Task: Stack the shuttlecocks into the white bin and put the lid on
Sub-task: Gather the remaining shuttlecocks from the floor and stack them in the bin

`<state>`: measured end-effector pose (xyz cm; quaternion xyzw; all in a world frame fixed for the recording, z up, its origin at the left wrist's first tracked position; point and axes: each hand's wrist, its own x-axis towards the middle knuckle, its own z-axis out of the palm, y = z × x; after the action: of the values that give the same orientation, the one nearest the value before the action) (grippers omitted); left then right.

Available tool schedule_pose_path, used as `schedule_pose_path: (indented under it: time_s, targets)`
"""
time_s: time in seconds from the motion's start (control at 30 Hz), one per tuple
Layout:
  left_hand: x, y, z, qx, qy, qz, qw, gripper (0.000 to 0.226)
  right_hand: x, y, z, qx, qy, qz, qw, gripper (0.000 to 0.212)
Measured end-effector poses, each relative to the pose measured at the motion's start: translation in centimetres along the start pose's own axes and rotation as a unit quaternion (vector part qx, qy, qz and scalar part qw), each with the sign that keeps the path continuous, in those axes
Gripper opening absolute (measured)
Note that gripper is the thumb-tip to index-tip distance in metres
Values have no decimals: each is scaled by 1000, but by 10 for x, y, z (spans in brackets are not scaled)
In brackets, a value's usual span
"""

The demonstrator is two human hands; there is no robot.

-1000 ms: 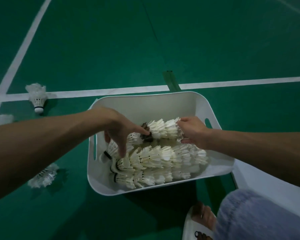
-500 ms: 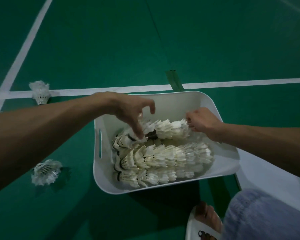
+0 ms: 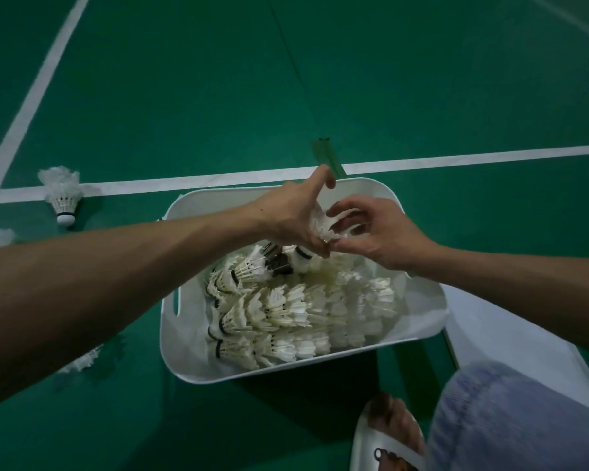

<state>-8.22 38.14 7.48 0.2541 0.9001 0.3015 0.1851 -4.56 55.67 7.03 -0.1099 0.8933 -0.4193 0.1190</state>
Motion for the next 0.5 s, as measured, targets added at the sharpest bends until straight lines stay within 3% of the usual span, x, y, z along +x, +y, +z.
schedule_pose_path:
  time_s: [0.1,0.27,0.5]
  targets:
    - [2,-11,2,10,-9,13,1000,93,1,9,-5,-27,49,9,998,43]
    - [-1,-41,5,154,-169,29,973,92,1,22,-9,1,127,69,990,41]
    - [10,-34,18,276,-264,52,923,112,4,23,-7,-50,129,99,985,35]
